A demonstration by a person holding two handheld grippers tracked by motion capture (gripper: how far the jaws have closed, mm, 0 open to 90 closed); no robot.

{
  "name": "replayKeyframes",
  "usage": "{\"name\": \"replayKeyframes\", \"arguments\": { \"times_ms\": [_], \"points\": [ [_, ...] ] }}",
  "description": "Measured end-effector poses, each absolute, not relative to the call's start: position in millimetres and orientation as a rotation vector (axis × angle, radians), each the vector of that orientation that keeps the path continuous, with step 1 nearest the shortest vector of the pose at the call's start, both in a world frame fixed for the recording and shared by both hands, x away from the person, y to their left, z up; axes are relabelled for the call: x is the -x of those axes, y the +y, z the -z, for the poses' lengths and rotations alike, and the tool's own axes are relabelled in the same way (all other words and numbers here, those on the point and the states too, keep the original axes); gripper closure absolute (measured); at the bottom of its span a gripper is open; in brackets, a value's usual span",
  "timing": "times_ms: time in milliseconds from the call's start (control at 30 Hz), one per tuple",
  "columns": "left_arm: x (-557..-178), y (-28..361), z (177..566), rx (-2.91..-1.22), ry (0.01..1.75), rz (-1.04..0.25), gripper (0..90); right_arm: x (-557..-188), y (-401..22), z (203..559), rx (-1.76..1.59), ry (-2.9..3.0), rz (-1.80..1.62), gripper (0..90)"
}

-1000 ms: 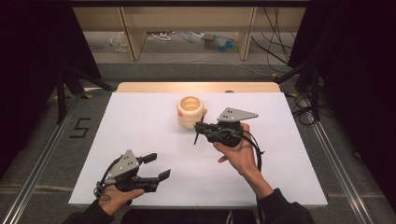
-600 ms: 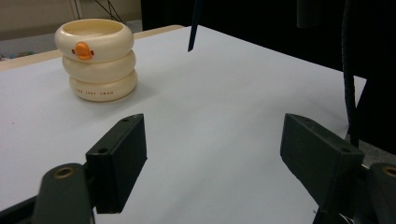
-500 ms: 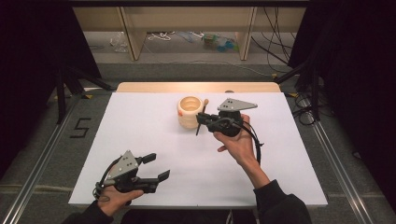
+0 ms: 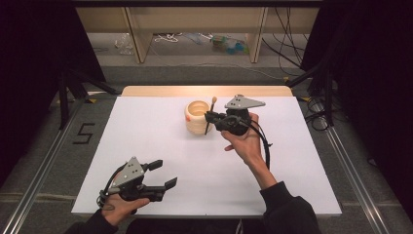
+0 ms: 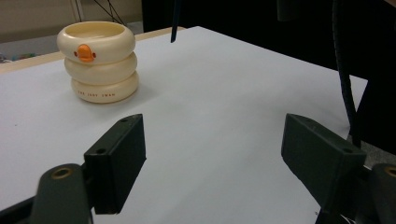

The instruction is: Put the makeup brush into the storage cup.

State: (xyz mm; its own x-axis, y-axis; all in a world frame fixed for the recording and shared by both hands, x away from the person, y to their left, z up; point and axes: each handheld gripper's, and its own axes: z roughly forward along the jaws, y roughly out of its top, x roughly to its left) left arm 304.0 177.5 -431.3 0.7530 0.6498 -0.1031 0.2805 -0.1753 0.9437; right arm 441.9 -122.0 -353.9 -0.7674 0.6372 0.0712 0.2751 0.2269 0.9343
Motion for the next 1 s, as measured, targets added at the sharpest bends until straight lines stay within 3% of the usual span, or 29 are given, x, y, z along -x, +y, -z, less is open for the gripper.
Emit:
{"name": "replayKeyframes", "arguments": {
  "times_ms": [1000],
  "points": [
    [-307,182,431,-1.745,0.753,-0.420,21.7,-465,-113,352,-0.877,2.155,-1.542,83.5]
  ]
}}
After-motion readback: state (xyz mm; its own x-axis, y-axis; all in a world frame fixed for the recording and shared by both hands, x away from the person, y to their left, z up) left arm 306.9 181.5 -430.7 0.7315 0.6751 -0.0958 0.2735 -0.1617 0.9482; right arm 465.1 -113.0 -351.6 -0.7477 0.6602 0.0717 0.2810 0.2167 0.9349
